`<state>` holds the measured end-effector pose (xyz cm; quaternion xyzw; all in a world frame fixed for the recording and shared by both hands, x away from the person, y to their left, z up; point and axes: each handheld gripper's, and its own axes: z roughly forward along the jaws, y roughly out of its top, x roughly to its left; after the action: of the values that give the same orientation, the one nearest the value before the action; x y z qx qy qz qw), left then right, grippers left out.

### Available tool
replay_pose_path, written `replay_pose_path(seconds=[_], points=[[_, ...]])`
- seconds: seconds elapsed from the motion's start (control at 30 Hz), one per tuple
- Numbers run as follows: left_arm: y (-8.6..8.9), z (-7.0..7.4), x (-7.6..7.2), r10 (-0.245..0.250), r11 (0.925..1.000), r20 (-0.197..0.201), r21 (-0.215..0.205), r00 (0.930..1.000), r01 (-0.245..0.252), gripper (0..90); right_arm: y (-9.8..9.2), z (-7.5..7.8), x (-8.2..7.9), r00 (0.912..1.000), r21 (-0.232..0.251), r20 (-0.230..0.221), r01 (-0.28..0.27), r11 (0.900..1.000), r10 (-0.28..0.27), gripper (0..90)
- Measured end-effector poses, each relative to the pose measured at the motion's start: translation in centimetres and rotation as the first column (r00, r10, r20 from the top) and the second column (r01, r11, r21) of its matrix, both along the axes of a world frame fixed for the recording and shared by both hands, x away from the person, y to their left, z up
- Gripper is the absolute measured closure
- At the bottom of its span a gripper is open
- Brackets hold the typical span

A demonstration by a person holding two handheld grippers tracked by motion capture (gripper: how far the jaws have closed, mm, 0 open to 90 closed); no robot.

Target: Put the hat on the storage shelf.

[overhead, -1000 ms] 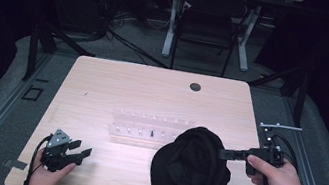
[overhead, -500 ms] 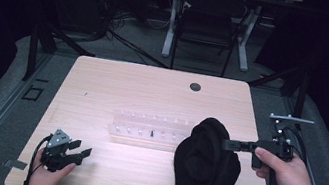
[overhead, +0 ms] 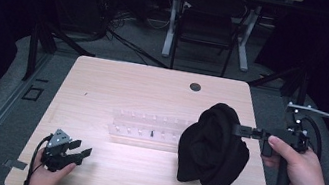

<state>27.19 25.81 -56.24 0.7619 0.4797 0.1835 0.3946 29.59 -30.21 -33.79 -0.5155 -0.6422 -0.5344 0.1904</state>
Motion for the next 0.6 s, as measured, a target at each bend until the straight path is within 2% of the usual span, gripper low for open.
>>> replay_pose_path(seconds=[0.23,0.6], points=[[0.1,0.0,0.0,0.000,1.0000,0.002,-0.001,1.0000,0.000,46.2,0.5,0.9,0.6,0.9993,0.018,0.032,0.016,1.000,-0.016,88.7],[0.1,0.0,0.0,-0.004,1.0000,0.000,-0.002,1.0000,0.004,46.1,1.3,1.7,1.8,0.9980,0.026,0.051,0.036,0.999,-0.037,88.7]])
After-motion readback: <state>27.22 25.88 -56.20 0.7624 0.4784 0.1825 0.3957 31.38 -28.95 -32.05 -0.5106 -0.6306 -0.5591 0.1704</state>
